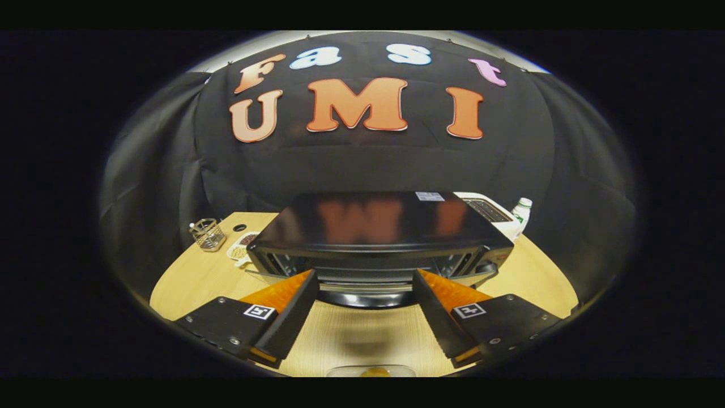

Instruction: Open the toaster oven, put the food inside, and close the toaster oven door.

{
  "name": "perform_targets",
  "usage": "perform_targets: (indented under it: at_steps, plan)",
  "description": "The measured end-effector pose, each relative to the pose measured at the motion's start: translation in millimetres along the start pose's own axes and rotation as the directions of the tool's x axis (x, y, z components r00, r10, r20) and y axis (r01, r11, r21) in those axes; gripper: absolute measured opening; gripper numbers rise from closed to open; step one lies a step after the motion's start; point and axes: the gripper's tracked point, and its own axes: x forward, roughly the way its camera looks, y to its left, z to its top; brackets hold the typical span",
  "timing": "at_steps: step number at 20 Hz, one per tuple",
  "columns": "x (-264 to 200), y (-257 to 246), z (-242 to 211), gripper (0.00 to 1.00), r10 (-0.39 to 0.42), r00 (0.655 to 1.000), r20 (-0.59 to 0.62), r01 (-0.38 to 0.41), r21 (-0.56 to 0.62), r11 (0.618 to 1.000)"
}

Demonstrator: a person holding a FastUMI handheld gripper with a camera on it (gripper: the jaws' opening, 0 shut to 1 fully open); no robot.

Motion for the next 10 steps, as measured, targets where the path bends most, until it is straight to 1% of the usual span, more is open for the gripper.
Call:
perform_targets:
  at_steps: [6, 10]
  plan:
    - [-30, -3, -53, 0.97, 0.004, 0.997, -0.081, -0.004, 0.005, 1.0]
    - [-41, -4, -98, 0.97, -0.014, 0.988, -0.155, 0.014, 0.002, 1.0]
